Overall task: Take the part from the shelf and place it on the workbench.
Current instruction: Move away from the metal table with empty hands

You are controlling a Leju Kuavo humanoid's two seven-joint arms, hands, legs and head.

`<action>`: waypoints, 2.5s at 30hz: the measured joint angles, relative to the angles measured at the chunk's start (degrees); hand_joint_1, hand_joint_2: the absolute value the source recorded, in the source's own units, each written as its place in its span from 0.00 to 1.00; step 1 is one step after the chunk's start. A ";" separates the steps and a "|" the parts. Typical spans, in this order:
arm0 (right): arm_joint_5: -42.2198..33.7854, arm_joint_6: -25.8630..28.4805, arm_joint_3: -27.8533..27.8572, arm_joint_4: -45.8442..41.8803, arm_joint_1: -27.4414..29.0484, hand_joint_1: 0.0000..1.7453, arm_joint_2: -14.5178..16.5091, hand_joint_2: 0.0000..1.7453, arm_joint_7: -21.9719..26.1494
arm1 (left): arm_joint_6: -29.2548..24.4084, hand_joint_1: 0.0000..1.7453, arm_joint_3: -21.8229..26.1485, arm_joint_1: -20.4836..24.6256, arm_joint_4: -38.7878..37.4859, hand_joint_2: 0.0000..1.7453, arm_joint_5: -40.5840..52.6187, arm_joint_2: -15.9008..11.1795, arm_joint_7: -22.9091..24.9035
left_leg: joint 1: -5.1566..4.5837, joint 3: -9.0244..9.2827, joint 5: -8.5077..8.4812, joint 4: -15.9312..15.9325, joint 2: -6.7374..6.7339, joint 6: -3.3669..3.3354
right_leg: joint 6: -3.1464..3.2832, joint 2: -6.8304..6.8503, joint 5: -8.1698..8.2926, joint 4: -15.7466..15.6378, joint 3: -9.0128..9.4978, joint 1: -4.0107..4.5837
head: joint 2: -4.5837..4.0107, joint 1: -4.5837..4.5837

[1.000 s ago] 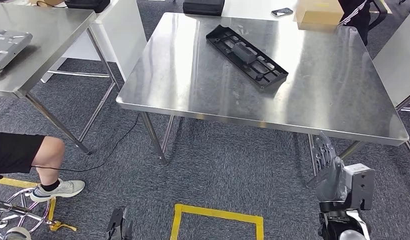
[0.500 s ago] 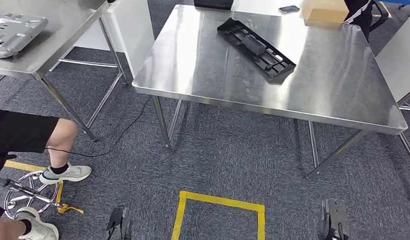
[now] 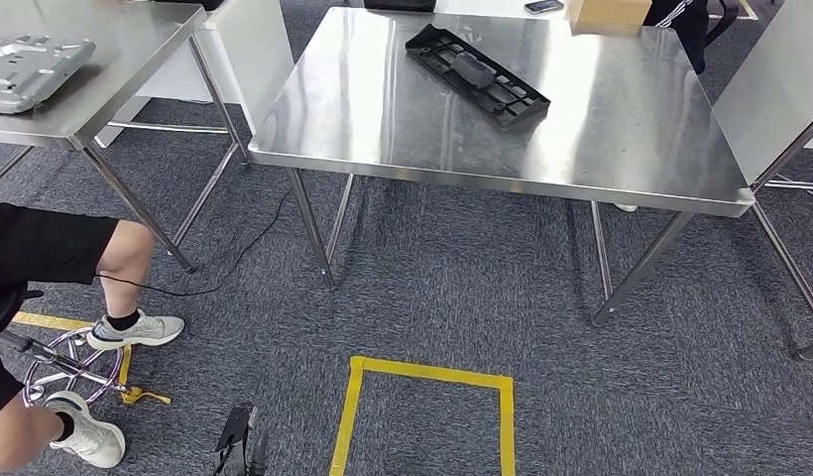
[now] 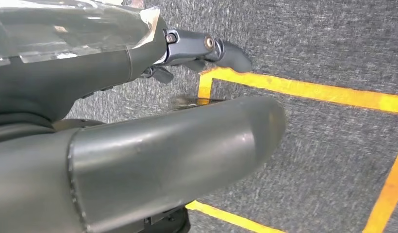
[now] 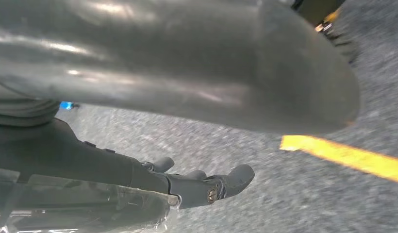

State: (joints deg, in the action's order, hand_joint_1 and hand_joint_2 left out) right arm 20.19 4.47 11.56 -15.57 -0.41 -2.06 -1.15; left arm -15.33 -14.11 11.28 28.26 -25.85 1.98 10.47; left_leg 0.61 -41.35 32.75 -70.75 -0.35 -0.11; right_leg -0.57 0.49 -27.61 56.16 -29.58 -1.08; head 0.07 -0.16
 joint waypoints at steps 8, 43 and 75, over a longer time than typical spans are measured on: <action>1.22 0.69 -1.03 1.91 -1.38 0.00 0.02 0.00 -0.86 | 0.01 0.00 -0.01 1.50 -0.02 0.00 0.79 0.07 -0.02 | -0.41 15.01 -1.27 13.53 0.54 -1.22 | -1.96 0.06 4.85 1.28 -6.02 0.47 | 0.00 0.03; 1.67 2.50 -1.11 4.06 -1.35 0.00 0.36 0.00 -3.66 | 0.30 0.00 -0.02 1.62 -0.01 0.00 4.26 2.49 1.83 | 0.46 10.95 -3.29 12.62 0.37 -2.35 | -3.27 0.05 1.10 4.83 -7.99 -0.53 | 0.00 -0.42; 3.48 3.79 -1.84 4.01 -1.70 0.00 0.23 1.00 -3.68 | -0.96 0.00 0.25 1.70 0.90 0.00 8.04 2.79 1.78 | 0.52 7.76 -6.87 12.58 -0.95 -2.35 | -2.28 3.46 -5.52 4.82 0.30 0.23 | 0.00 -0.43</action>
State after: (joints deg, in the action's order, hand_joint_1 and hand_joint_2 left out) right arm 23.67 8.26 9.72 -11.57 -2.11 -1.83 -4.83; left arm -16.29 -13.87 12.98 29.15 -17.80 4.77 12.25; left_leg 1.13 -33.59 25.89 -58.17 -1.30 -2.46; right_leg -2.85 3.95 -33.13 60.98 -29.28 -0.85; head 0.07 -0.58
